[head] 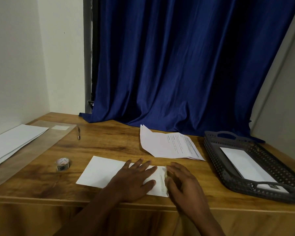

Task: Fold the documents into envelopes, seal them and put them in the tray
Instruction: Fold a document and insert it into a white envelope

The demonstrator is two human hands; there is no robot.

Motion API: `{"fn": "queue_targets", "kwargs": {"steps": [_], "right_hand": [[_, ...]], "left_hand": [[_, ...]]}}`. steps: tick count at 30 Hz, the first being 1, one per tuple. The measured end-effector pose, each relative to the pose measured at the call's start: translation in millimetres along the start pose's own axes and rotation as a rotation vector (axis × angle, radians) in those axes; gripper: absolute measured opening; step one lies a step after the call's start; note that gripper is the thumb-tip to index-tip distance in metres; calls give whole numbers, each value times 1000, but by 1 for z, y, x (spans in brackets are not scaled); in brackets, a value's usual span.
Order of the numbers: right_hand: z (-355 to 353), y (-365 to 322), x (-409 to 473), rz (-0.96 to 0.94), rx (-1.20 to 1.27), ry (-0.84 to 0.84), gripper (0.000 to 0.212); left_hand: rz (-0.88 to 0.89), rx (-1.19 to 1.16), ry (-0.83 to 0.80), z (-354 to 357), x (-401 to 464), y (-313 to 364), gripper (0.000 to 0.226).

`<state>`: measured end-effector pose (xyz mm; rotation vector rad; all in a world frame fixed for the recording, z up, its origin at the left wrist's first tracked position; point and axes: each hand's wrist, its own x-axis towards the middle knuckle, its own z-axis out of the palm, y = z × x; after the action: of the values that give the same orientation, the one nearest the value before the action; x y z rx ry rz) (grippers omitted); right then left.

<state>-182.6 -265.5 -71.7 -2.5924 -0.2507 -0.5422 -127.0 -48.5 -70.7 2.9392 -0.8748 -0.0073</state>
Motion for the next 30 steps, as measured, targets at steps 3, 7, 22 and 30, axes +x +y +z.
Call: {"fn": "queue_targets", "kwargs": {"steps": [3,7,22,30], "right_hand": [[2,-30,4,-62,-26,22,47],[20,-56,10,-112,-89,-203,56],[8,-23,5,-93,-296,-463,97],[-5,-16,-12,64,157,-72,90]], "left_hand": [[8,-31,52,4,0,-1,69],[-35,-181,213,10,-7,-4,61],[-328,-20,39,-6,-95,-46,90],[-335,100,23,-4,-113,-40,125]]}}
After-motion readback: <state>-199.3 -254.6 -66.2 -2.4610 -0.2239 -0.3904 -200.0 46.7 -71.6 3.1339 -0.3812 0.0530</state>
